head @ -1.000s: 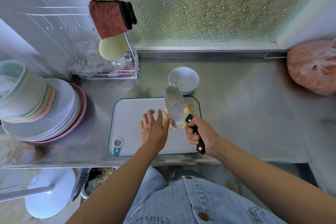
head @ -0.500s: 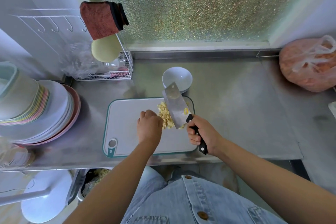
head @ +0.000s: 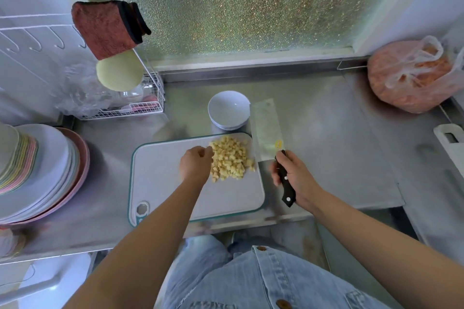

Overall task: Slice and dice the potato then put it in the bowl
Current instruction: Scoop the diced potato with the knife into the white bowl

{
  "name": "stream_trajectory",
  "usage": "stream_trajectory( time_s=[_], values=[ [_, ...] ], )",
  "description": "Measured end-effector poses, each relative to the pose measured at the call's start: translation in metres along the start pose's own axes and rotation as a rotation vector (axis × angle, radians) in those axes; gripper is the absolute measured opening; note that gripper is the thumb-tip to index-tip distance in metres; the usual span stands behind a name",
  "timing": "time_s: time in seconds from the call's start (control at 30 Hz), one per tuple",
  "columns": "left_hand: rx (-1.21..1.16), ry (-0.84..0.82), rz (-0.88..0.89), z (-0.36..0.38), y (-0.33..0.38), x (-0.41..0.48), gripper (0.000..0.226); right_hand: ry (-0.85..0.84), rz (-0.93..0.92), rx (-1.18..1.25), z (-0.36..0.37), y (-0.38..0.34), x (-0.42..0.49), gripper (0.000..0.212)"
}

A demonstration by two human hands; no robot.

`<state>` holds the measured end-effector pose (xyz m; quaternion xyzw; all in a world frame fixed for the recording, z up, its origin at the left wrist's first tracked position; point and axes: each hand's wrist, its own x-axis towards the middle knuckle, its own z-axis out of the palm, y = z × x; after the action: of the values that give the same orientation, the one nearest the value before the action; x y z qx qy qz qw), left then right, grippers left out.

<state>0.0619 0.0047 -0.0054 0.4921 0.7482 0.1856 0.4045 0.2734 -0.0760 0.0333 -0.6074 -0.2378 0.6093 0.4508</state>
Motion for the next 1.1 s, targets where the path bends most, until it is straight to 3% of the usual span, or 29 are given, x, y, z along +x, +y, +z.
stream_trajectory(
  time_s=[0.13, 0.27, 0.4, 0.67, 0.97, 1.1],
  values=[
    [-0.362, -0.152, -0.127, 0.009, 0.019, 0.03, 0.033, 0.06, 0.085, 0.09, -0.009, 0.005, 0.009, 0.016],
    [-0.441, -0.295, -0.198, 0.018, 0.044, 0.055, 0.03, 0.102, 0.136, 0.116, -0.008, 0.004, 0.015, 0.014],
    [-0.495, -0.313, -0.246, 0.029, 0.063, 0.075, 0.025, 0.136, 0.174, 0.126, -0.004, 0.004, 0.025, 0.008],
    [-0.3, -0.123, -0.217, 0.027, 0.057, 0.087, 0.025, 0.148, 0.176, 0.082, 0.009, 0.001, 0.036, 0.008],
    [-0.356, 0.123, -0.267, -0.031, 0.001, 0.055, 0.027, 0.082, 0.15, -0.156, 0.036, 0.008, 0.041, 0.007],
    [-0.38, 0.17, -0.313, -0.044, -0.036, 0.027, 0.027, 0.015, 0.079, -0.237, 0.047, 0.019, 0.033, 0.027]
  ],
)
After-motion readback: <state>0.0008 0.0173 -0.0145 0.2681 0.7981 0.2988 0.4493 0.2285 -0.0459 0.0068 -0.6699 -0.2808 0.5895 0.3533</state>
